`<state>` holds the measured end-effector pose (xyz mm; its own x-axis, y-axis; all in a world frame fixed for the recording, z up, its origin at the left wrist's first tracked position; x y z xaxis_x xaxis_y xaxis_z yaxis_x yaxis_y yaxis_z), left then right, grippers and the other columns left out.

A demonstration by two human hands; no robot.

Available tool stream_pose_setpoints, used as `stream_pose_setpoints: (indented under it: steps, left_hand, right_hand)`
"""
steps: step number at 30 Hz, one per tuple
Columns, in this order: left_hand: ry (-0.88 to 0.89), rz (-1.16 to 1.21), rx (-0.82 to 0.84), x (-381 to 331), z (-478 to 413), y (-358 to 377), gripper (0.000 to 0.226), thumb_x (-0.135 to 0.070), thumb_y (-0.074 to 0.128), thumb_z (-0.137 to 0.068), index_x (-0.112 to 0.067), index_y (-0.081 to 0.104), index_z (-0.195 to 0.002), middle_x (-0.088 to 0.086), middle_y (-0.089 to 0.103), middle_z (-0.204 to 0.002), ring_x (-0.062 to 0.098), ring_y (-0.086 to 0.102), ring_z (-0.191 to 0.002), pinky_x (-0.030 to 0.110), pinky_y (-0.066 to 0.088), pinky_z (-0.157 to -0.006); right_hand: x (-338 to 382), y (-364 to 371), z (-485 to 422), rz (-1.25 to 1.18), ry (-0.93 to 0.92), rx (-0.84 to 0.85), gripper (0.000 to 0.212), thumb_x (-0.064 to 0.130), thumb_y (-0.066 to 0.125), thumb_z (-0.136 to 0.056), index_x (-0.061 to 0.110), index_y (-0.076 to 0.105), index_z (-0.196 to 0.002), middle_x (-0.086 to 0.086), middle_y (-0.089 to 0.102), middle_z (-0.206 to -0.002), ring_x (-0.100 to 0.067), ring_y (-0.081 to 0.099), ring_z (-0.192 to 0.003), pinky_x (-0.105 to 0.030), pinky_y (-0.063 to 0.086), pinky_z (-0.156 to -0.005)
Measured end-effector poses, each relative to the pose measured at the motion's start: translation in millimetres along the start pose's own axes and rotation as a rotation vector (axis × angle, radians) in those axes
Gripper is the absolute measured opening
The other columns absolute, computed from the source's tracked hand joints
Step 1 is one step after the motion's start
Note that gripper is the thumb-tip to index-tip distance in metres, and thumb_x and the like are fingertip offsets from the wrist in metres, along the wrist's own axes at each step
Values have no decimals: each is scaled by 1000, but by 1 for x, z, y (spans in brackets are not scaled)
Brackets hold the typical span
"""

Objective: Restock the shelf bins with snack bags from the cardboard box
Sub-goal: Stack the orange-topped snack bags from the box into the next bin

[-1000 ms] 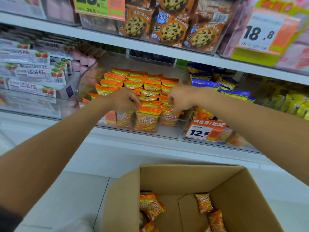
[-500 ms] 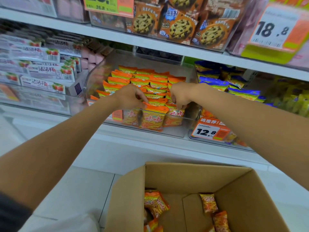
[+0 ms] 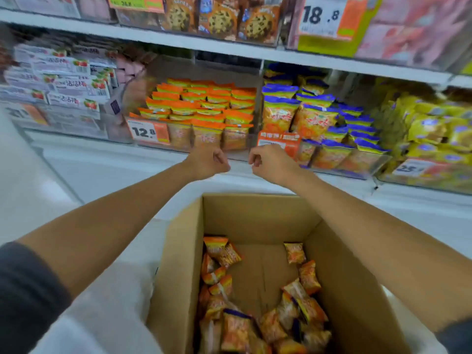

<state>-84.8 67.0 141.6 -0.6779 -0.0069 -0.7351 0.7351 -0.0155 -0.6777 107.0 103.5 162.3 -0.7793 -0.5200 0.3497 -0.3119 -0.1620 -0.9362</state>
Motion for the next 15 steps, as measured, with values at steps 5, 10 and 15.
stream_pose_setpoints:
  steps: [5,10,15]
  left_hand:
    - [-185,-133,256,25,31,88,12,-25,74,-86,-14,76,-89,-2,71,-98,16,64,-98,35,52,-92]
    - [-301,-163,400,66,50,166,16,-24,70,-90,-11,73,-99,-1,65,-100,13,59,-97,25,46,-82]
    - [-530,-46,397,114,60,225,9,-14,70,-89,-11,63,-94,4,60,-93,16,59,-89,18,46,-62]
  right_hand:
    - [-61,62,63,-106,165,153,11,9,62,-88,17,67,-91,2,63,-91,-20,62,-91,-34,52,-83]
    - [-124,140,110,-117,262,371,17,13,63,-89,18,69,-104,0,66,-109,-17,62,-100,-35,52,-90]
    - [-178,203,141,-221,427,591,17,12,63,-86,18,71,-100,2,66,-94,-13,57,-86,-30,49,-79]
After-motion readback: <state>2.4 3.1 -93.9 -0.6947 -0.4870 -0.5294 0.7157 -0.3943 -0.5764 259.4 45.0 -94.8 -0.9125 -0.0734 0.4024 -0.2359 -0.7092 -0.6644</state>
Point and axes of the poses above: each hand's wrist, its own z-axis away from the middle knuckle, its own y-axis out of the palm, x = y × z, the point moved 1 cm from there along -z, towards the middle knuckle
